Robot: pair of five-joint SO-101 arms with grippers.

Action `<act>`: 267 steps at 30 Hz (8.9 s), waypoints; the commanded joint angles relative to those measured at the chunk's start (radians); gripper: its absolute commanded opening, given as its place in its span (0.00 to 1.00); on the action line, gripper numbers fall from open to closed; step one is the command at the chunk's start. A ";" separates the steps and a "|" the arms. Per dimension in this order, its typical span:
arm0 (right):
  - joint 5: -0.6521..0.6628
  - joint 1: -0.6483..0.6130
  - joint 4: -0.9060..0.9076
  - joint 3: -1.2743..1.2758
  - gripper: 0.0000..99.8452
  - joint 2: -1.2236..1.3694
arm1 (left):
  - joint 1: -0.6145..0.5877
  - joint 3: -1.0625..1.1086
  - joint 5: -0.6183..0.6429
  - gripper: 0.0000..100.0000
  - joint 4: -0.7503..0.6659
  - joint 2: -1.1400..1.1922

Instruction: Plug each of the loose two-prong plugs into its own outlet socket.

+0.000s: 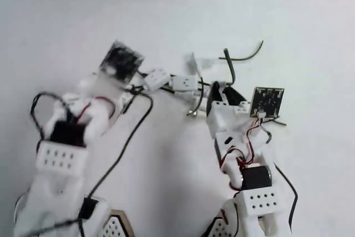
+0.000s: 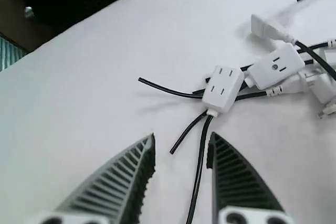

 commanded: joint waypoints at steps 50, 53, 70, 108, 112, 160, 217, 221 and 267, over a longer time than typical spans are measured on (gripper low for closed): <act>0.000 -0.036 -0.024 0.011 0.02 -0.010 | 0.122 -0.936 -0.315 0.16 0.164 1.385; 0.000 -0.036 -0.024 0.011 0.02 -0.010 | 0.120 -1.026 -0.310 0.10 0.304 1.385; 0.000 -0.035 -0.024 0.011 0.02 -0.010 | 0.079 -1.266 -0.160 0.25 0.485 1.400; 0.000 -0.036 -0.024 0.011 0.02 -0.010 | 0.102 -1.263 -0.115 0.02 0.690 1.199; 0.000 -0.035 -0.024 0.011 0.02 -0.010 | 0.134 -1.168 -0.115 0.02 0.726 1.101; 0.000 -0.056 -0.025 0.025 0.02 -0.008 | -0.193 -0.037 -0.103 0.27 -0.135 0.423; 0.264 -0.467 -0.105 -0.146 0.02 0.535 | -0.363 0.535 0.115 0.27 -0.209 -0.200; 0.269 -0.449 -0.159 -0.178 0.02 0.657 | -0.363 0.535 0.115 0.27 -0.207 -0.202; 0.509 -0.397 -0.061 -0.183 0.02 0.839 | -0.363 0.540 0.109 0.27 -0.206 -0.202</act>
